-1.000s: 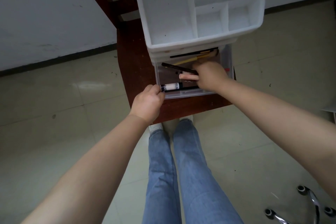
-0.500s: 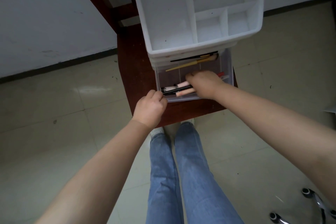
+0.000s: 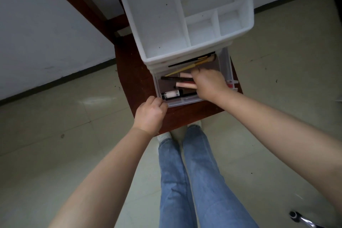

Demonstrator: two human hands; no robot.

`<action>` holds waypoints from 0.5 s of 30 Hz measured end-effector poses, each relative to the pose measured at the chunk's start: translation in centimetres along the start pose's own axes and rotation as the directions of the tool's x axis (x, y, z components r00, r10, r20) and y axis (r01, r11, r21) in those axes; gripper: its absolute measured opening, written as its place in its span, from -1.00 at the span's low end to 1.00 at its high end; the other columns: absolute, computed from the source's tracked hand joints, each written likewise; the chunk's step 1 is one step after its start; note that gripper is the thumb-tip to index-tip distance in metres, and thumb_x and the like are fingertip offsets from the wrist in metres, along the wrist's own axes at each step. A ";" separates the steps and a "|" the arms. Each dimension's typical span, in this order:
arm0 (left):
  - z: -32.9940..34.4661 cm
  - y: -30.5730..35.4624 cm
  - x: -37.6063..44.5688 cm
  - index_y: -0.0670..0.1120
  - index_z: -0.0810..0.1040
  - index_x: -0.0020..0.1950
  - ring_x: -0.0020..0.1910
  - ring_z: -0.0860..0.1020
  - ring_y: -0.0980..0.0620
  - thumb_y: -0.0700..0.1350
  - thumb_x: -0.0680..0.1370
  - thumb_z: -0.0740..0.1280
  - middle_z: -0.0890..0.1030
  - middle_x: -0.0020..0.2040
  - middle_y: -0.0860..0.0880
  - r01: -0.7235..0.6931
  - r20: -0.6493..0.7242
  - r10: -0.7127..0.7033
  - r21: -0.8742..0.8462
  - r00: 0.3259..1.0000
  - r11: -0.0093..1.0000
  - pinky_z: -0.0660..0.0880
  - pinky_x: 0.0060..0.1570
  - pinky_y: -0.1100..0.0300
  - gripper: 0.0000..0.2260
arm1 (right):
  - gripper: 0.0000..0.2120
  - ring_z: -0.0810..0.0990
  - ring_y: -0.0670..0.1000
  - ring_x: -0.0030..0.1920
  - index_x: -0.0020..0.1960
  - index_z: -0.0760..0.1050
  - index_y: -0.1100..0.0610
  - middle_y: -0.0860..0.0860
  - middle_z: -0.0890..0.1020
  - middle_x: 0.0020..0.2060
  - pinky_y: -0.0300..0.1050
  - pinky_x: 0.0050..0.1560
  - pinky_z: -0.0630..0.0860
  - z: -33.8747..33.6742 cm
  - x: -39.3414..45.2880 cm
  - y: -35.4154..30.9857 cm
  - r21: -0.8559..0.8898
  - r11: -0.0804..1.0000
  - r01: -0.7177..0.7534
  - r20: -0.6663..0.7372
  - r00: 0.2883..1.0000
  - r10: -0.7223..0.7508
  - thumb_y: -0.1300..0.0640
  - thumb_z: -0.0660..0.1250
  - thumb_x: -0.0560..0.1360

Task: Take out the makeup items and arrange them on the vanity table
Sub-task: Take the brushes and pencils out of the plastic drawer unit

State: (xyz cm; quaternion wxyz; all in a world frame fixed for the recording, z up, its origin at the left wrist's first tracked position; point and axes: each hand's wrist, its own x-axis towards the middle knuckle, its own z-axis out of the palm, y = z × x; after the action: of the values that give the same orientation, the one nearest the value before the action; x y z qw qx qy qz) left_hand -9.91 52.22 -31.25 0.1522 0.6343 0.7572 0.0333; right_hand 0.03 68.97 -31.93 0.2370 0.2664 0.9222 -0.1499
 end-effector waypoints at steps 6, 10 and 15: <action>-0.6 0.3 1.0 -0.25 0.58 -0.39 -0.45 0.55 -0.15 -0.35 0.17 0.54 0.57 -0.43 -0.16 -0.013 0.029 0.014 -0.059 0.999 0.998 0.46 -0.46 0.15 -0.84 | -0.74 0.55 0.14 -0.08 0.05 0.38 0.18 0.11 0.55 -0.04 -0.14 -0.32 0.26 1.7 -7.8 1.2 0.114 0.993 0.030 0.109 0.993 -0.042 0.26 0.30 0.37; -0.5 1.3 4.8 -0.26 0.50 0.12 0.04 0.49 -0.24 -0.22 0.52 0.24 0.54 0.05 -0.25 0.136 0.272 -0.110 -0.078 0.956 0.988 0.44 -0.07 0.00 -0.78 | -0.70 0.50 0.15 0.04 0.15 0.33 0.19 0.12 0.48 0.08 -0.08 -0.24 0.28 5.1 -8.4 1.7 -0.021 1.000 -0.003 0.234 0.972 0.008 0.26 0.25 0.43; 1.6 2.2 8.6 -0.22 0.41 0.22 0.13 0.46 -0.21 -0.08 0.55 0.23 0.49 0.16 -0.23 0.338 0.562 -0.271 -0.017 0.781 0.941 0.38 -0.11 0.08 -0.69 | -0.56 0.45 0.19 0.18 0.30 0.25 0.27 0.21 0.45 0.21 0.00 -0.05 0.38 6.3 -5.9 3.6 -0.081 0.997 0.021 0.171 0.985 -0.007 0.38 0.19 0.43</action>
State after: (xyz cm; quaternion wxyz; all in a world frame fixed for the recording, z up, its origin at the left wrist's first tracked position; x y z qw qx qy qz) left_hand -8.65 60.79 -33.80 0.4042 0.4757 0.7700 -0.1319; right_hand 8.71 66.89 -34.73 0.3248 0.2360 0.9058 -0.1358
